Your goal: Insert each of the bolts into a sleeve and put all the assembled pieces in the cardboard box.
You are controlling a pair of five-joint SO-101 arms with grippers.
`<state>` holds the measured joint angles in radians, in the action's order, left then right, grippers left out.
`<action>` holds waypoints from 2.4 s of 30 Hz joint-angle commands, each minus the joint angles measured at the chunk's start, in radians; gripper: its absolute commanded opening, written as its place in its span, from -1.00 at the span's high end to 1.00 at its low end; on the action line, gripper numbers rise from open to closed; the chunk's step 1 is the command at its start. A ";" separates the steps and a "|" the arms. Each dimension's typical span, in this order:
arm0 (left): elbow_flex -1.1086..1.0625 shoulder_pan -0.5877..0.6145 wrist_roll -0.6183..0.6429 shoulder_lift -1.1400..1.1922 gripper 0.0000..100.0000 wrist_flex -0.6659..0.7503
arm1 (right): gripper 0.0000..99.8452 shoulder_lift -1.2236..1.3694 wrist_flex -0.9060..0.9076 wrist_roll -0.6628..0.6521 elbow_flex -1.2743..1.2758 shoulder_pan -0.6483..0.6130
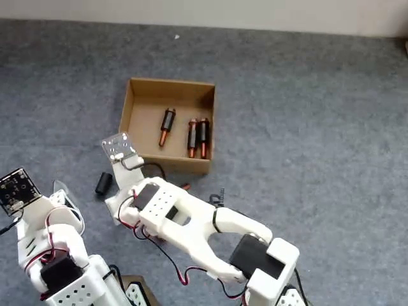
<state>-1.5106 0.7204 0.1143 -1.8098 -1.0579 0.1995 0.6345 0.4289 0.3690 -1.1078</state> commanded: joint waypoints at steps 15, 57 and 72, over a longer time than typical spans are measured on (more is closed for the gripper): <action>0.004 0.004 0.006 -0.002 0.64 0.018 | 0.93 0.077 0.024 -0.031 -0.050 0.004; 0.498 -1.129 -0.278 0.932 0.63 -0.176 | 0.99 -1.041 0.048 0.140 0.690 0.972; 0.567 -1.316 -0.204 1.537 0.64 -0.123 | 0.99 -0.944 -0.010 0.160 0.690 1.061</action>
<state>-0.9766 -0.5869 -0.0898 -0.4043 -1.2190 -0.7411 0.6467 0.5746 1.0748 -0.0614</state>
